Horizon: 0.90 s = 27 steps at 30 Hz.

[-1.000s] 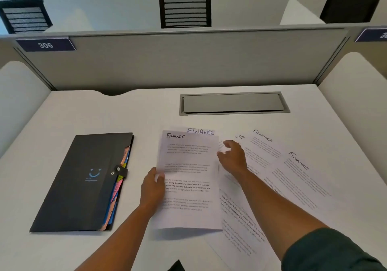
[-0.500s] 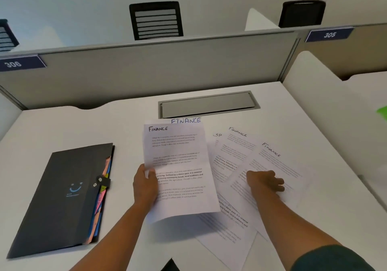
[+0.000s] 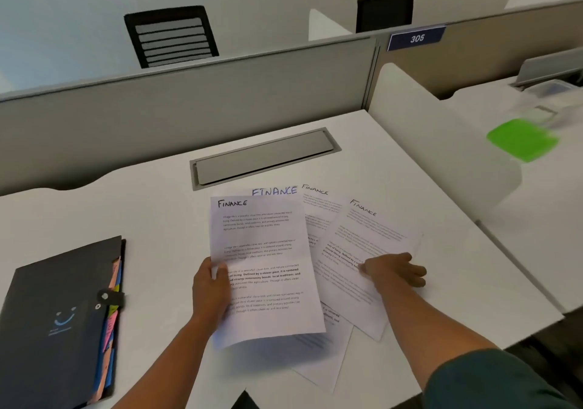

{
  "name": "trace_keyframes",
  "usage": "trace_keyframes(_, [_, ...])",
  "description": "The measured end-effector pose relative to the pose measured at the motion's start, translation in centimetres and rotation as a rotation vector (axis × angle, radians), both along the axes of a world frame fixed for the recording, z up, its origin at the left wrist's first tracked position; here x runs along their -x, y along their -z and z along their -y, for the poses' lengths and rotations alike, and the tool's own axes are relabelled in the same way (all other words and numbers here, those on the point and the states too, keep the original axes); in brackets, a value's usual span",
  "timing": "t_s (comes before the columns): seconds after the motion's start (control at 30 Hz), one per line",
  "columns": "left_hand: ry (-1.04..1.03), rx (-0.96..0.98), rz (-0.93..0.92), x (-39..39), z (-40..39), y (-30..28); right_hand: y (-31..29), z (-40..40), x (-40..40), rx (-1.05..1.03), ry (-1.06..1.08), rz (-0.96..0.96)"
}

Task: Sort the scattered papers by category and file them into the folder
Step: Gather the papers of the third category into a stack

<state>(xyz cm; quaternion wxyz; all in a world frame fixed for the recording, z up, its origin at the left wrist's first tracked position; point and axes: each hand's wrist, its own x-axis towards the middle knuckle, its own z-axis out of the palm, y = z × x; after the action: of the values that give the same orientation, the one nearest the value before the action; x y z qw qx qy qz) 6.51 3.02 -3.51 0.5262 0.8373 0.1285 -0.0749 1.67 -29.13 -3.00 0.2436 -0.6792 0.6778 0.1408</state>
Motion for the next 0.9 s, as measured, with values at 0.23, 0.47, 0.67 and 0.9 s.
trace_keyframes(0.23, [0.076, -0.028, -0.003, -0.1, 0.5, 0.3, 0.7, 1.6, 0.7, -0.047, 0.100, 0.199])
trace_keyframes(0.47, [0.108, -0.090, -0.010, -1.1, 0.5, 0.6, 1.6, 2.5, 1.0, 0.001, 0.027, 0.515])
trace_keyframes(0.67, [0.127, -0.121, -0.036, -1.1, 0.9, 0.7, 1.2, 2.4, 0.2, 0.078, 0.063, 0.769])
trace_keyframes(0.9, [0.100, -0.145, -0.011, -1.0, 0.6, 0.1, 0.3, 2.0, -1.2, -0.133, 0.366, 1.075])
